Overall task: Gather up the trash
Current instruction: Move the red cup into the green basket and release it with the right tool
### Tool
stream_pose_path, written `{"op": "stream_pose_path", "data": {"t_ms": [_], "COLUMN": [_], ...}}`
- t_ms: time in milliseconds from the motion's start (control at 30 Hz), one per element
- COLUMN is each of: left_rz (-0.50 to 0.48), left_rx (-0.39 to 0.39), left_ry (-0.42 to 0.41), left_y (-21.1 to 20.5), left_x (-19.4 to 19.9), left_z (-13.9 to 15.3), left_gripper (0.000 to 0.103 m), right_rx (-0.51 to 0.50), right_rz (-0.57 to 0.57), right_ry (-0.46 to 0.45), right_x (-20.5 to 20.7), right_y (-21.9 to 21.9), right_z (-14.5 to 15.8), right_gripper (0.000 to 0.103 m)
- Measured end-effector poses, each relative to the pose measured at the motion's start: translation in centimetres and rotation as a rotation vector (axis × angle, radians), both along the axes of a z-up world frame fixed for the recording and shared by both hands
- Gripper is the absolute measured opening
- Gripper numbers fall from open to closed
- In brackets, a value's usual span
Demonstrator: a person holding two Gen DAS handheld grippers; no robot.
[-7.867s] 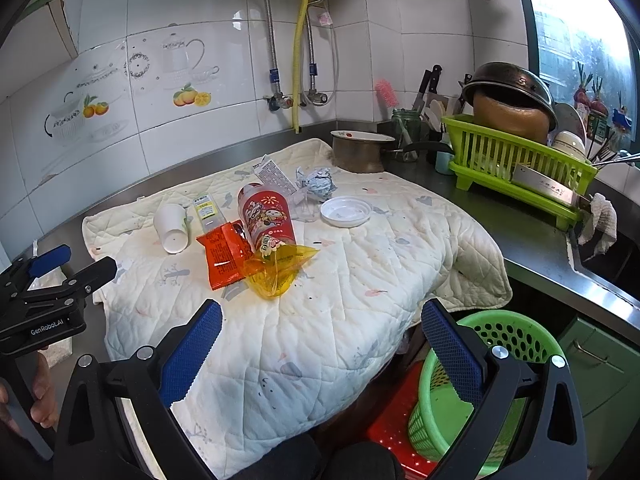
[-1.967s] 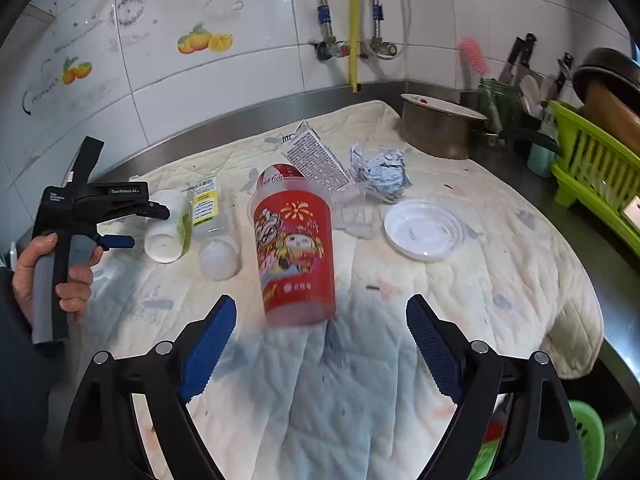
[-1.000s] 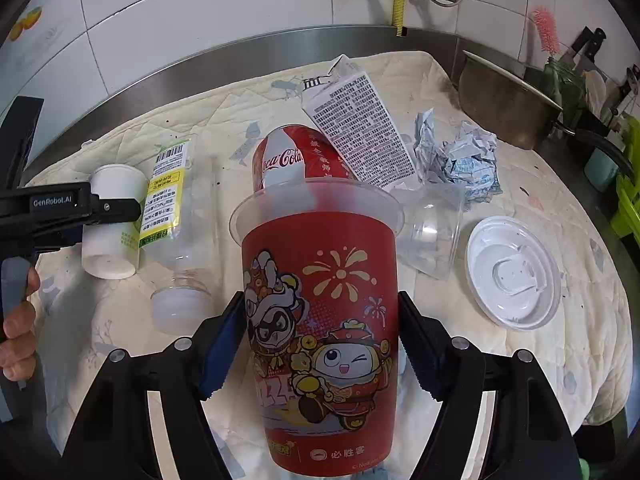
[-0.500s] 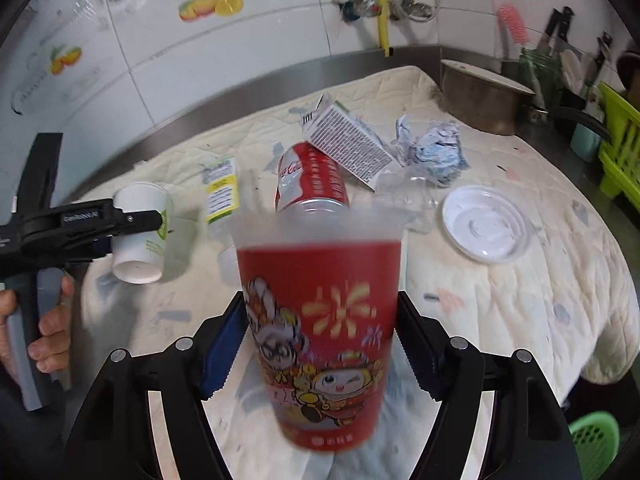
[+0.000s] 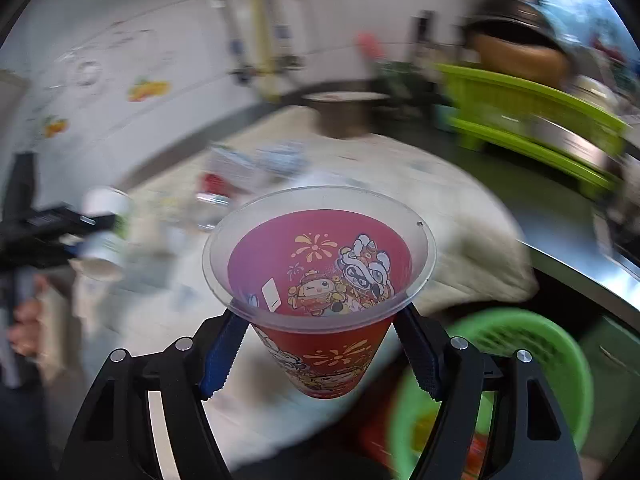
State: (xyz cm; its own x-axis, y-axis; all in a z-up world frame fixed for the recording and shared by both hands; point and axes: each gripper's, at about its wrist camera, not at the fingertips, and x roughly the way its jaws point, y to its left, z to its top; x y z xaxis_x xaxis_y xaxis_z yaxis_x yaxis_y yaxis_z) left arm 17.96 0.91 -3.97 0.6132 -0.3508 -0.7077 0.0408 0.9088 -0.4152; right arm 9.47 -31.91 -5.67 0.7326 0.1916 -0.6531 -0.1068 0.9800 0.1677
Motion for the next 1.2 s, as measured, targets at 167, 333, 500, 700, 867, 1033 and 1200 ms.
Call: {"op": "stream_pose_path", "data": {"t_ms": [167, 333, 500, 700, 867, 1033, 1200], "left_rz": [-0.136, -0.257, -0.335, -0.410, -0.458, -0.510, -0.565], "left_rx": [0.008, 0.023, 0.050, 0.077, 0.088, 0.097, 0.108], "left_ry": [-0.016, -0.004, 0.009, 0.021, 0.033, 0.057, 0.088], "left_y": [-6.4, -12.4, -16.7, -20.5, -23.0, -25.9, -28.8], "left_x": [-1.2, -2.2, -3.5, -4.6, -5.1, -5.4, -5.6], "left_z": [0.2, -0.4, -1.2, -1.8, -2.4, -3.7, -5.3], "left_gripper": [0.065, 0.065, 0.065, 0.065, 0.065, 0.065, 0.065], "right_rx": [-0.075, -0.099, -0.078, -0.028, -0.018, -0.025, -0.022], "right_rz": [-0.180, -0.291, -0.342, -0.350, -0.345, -0.353, -0.368], "right_ry": [0.104, 0.205, 0.285, 0.330, 0.318, 0.270, 0.210], "right_x": [-3.1, -4.8, -5.1, -5.7, -6.7, -8.4, -10.1], "right_y": [-6.7, -11.3, -14.1, -15.0, -15.4, -15.3, -15.7], "right_z": [-4.1, -8.8, -12.7, -15.1, -15.2, -13.7, -11.8], "right_gripper": [0.070, 0.070, 0.070, 0.073, 0.078, 0.081, 0.084]}}
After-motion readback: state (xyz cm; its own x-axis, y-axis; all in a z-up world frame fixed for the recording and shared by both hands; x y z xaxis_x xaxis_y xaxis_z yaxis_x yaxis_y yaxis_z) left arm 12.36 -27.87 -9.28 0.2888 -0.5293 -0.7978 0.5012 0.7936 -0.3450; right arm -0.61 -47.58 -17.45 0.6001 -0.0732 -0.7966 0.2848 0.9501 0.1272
